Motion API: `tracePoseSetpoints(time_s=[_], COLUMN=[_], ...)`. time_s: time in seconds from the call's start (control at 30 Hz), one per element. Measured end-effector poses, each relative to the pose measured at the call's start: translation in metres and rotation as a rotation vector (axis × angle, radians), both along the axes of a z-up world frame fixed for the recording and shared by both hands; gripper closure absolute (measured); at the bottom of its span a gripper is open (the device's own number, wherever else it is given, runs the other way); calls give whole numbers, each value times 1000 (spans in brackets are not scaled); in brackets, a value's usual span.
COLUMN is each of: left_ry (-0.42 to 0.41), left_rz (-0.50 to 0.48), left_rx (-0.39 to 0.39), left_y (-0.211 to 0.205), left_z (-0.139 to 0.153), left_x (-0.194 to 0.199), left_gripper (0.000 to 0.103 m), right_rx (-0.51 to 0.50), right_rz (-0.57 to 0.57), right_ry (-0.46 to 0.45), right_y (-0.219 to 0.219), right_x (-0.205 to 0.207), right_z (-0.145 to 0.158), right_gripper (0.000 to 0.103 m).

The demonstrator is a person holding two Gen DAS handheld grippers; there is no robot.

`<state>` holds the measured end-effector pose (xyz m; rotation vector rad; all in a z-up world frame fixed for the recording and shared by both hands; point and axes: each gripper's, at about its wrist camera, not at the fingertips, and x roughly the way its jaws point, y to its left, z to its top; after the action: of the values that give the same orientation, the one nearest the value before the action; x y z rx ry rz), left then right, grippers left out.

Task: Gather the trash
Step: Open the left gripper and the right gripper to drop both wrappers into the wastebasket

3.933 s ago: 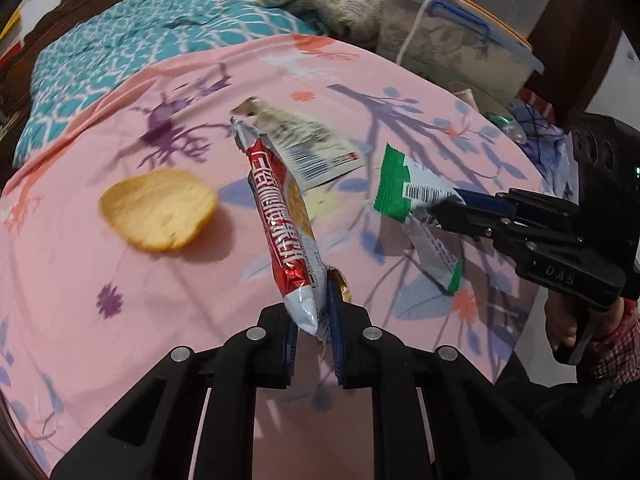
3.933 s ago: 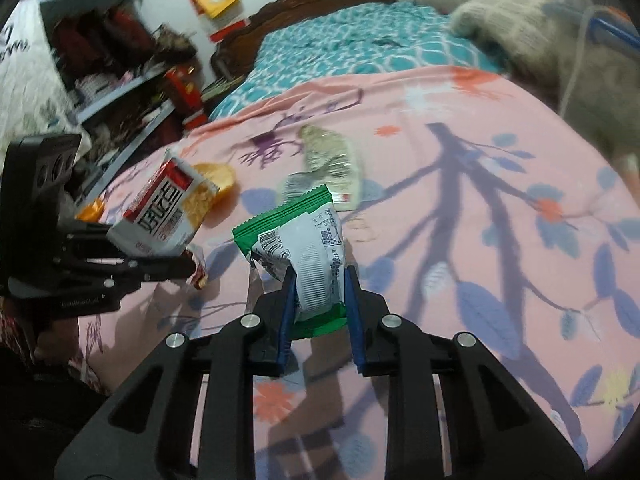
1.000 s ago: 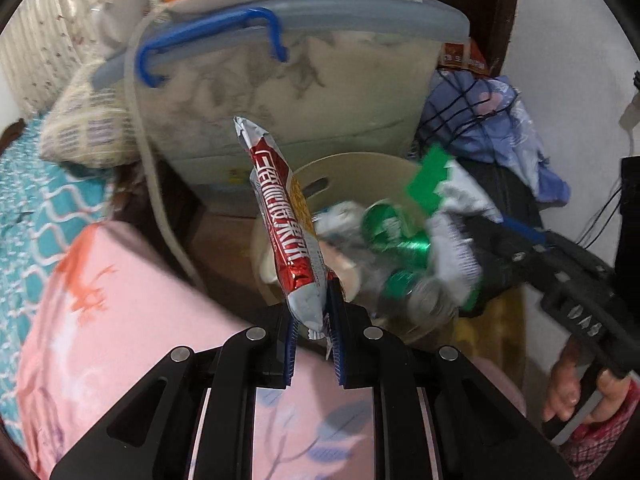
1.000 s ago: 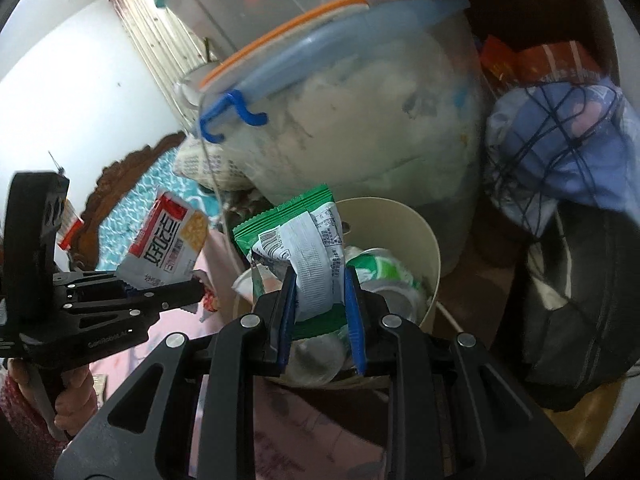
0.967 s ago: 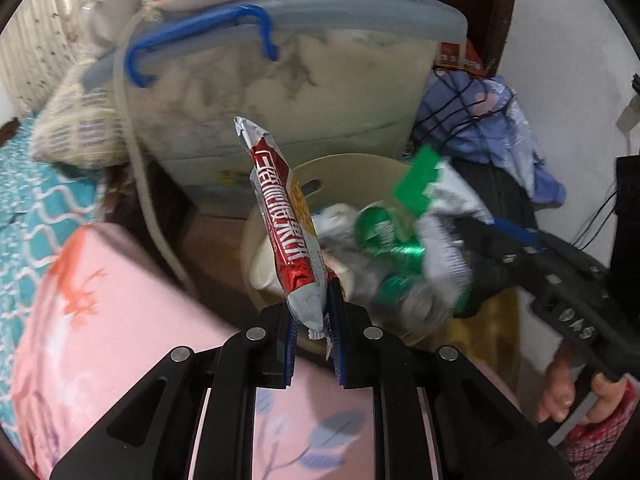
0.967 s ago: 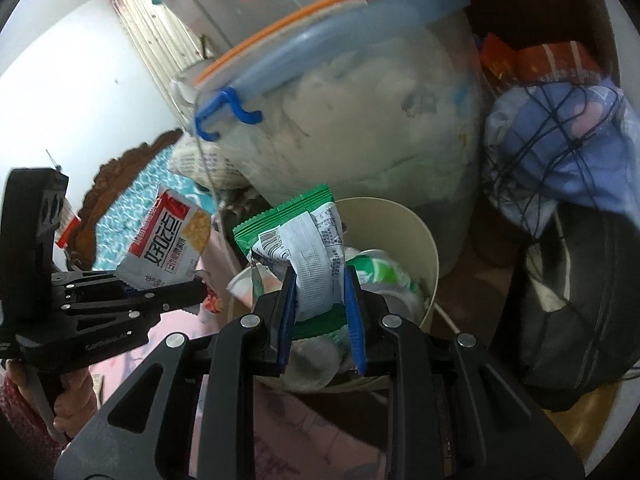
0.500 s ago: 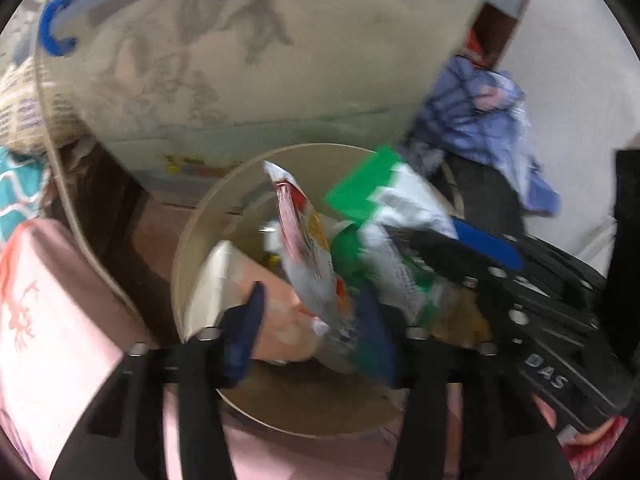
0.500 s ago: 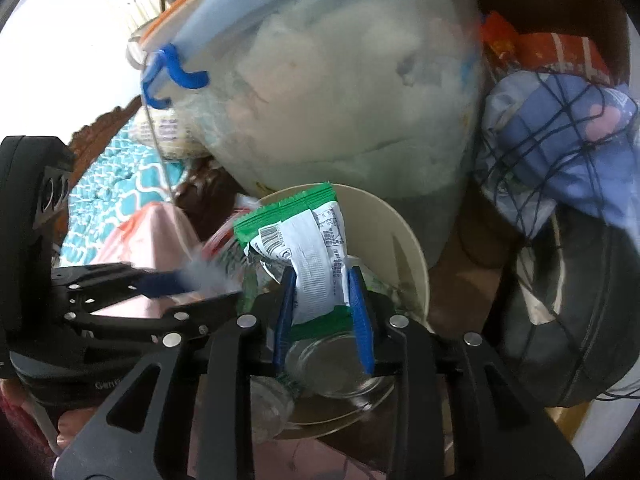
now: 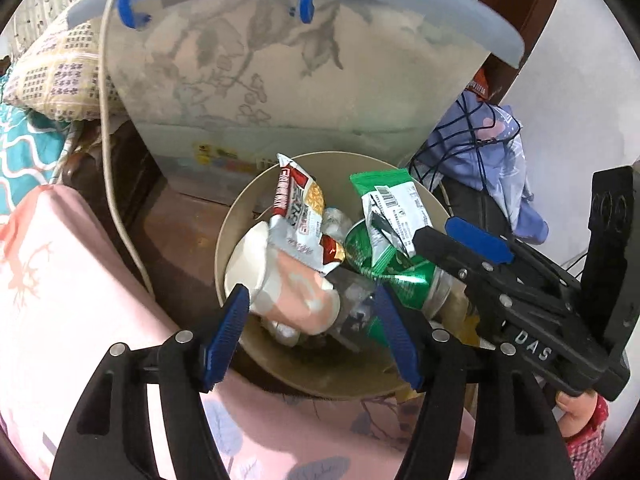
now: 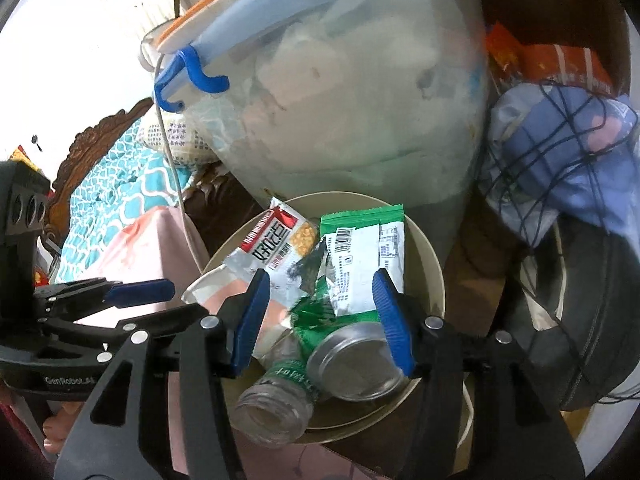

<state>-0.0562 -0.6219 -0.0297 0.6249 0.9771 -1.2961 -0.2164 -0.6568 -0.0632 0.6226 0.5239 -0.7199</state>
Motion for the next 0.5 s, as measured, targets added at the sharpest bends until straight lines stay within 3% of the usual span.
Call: tracePoseSetpoints(time_s=[0.27, 0.5], left_ry=[-57, -201], left_rz=[71, 134], left_rx=[-39, -23], left_y=[42, 83], left_z=[14, 16], left_x=[2, -3], left_gripper=[39, 37], right_rx=[27, 94], right_rz=[-54, -88], right_ry=[-129, -292], right_y=[27, 71], right_x=[-38, -74], right_z=[4, 5], right_gripper=[47, 46])
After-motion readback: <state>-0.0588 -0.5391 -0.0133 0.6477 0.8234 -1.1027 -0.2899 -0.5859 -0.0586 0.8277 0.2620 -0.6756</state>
